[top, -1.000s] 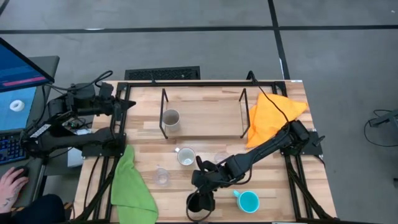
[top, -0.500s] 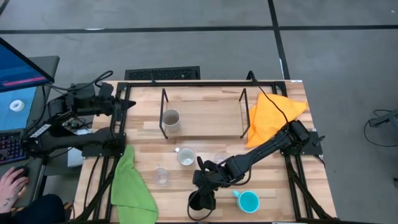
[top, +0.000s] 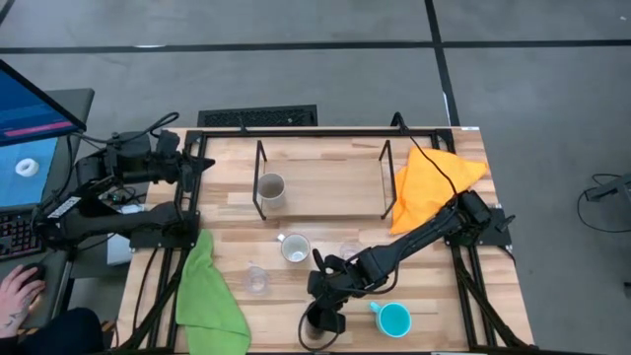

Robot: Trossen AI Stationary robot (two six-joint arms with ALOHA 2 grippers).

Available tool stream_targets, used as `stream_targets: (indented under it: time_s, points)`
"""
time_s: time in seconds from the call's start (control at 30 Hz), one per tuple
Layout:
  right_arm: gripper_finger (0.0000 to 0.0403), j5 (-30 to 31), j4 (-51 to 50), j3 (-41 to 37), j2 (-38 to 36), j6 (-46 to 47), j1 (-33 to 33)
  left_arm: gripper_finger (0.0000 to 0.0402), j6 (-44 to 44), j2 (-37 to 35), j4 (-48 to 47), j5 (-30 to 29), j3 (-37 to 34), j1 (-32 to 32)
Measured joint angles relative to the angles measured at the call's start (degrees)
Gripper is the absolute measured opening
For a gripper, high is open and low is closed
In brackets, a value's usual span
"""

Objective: Stack small to large cups/mugs on shelf
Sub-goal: Put the black cup on the shelf

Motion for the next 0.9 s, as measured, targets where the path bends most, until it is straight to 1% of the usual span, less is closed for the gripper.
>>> stream_targets:
  time_s: [0.07, 0.17, 0.33, 0.47, 0.6, 0.77, 0.83, 0.9]
  points:
    - [0.0016, 0.0, -0.05, 0.0, 0.0, 0.66, 0.0, 0.0, 0.05, 0.0, 0.0, 0.0, 0.0, 0.0]
    - [0.0008, -0.02, -0.32, 0.0, -0.26, 1.01, -0.01, 0.0, 0.06, 0.0, 0.0, 0.0, 0.0, 0.02]
    - [0.0005, -0.17, -2.06, -0.07, -2.42, 1.23, 0.0, 0.0, 0.06, 0.0, 0.0, 0.0, 0.0, 0.0]
    - [0.0005, 1.47, -4.11, -0.07, -6.47, 1.65, 0.0, 0.0, -0.16, 0.0, 0.09, 0.02, 0.0, 0.0]
    - [0.0004, 3.67, -5.89, -0.07, -12.58, 1.69, 0.0, 0.0, -0.46, 0.0, 0.13, 0.02, -0.02, 0.0]
    - [0.0003, 8.43, -8.11, -0.04, -21.61, 2.22, 1.77, 0.0, -1.46, 0.0, 0.26, -0.02, -0.02, 0.0]
    - [0.0003, 12.29, -8.97, 0.0, -25.09, 2.9, 3.25, 0.0, -1.63, 0.01, 0.27, -0.04, -0.02, 0.02]
    - [0.0003, 17.73, -8.97, 0.0, -28.09, 3.17, 5.12, 0.0, -1.66, 0.0, 0.27, -0.04, -0.02, 0.0]
